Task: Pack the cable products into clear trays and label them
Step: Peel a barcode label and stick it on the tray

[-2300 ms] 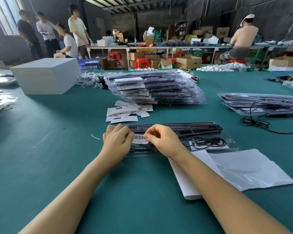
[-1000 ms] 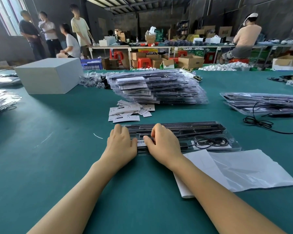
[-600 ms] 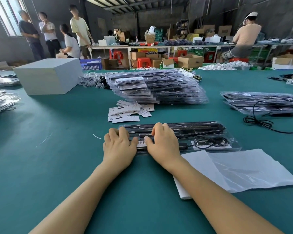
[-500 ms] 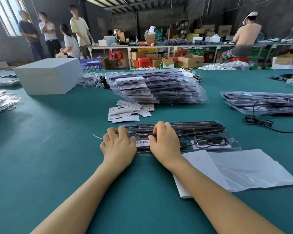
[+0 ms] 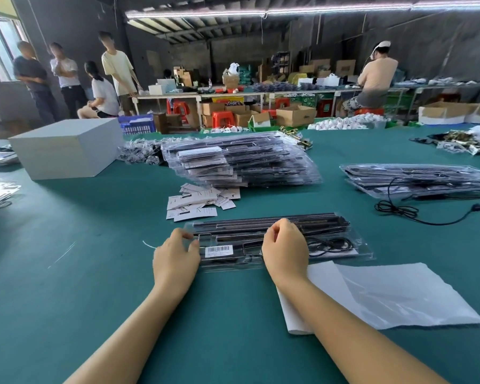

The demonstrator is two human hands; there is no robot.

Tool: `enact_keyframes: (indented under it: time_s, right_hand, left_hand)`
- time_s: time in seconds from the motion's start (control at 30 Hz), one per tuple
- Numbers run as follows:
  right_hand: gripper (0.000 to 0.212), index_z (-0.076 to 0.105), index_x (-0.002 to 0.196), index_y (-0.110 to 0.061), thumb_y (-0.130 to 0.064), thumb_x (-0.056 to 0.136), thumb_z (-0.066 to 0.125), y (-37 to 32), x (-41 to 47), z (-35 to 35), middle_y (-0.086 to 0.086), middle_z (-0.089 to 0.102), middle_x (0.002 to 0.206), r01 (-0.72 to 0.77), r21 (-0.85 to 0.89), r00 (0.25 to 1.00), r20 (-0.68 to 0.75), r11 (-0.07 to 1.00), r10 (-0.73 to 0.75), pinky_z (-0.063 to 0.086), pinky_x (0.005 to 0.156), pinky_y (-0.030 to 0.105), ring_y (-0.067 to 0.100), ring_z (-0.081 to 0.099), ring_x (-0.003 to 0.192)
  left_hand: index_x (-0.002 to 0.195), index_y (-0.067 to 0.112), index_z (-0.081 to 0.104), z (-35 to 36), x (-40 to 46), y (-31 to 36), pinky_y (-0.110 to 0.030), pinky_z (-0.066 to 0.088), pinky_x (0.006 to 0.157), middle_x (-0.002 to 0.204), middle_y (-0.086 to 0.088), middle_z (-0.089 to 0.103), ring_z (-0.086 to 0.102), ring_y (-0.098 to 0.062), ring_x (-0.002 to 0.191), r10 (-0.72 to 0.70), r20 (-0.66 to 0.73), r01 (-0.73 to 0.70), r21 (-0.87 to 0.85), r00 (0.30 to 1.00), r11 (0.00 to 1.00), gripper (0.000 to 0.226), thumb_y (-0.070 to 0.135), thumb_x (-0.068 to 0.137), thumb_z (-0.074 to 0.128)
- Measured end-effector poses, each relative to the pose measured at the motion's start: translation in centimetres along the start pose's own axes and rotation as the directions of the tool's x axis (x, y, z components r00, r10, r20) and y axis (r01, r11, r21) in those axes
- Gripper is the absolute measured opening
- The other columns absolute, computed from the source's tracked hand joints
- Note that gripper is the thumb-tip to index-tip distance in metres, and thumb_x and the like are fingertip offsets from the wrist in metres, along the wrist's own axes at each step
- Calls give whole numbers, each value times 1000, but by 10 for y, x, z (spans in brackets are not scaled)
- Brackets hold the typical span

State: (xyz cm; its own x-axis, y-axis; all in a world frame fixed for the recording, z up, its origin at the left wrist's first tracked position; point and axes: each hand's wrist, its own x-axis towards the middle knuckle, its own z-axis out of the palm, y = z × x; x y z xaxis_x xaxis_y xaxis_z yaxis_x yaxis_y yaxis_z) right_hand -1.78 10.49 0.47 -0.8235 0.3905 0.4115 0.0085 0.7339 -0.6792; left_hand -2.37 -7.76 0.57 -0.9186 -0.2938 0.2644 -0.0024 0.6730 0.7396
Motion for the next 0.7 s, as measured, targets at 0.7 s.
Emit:
enact_keyframes:
  time_s: [0.7]
  right_hand:
    - [27,70,111,-9,-11,85,68,13,-2,-29,13,64,98,500,-251,717,-418,829,-558,50,77,36,28,58,84]
  left_hand:
    - [115,5,68,-56,14,27,-38,56,85,132,-7,60,60,-25,118,330,476,557,-800,815,-221,46,3,69,73]
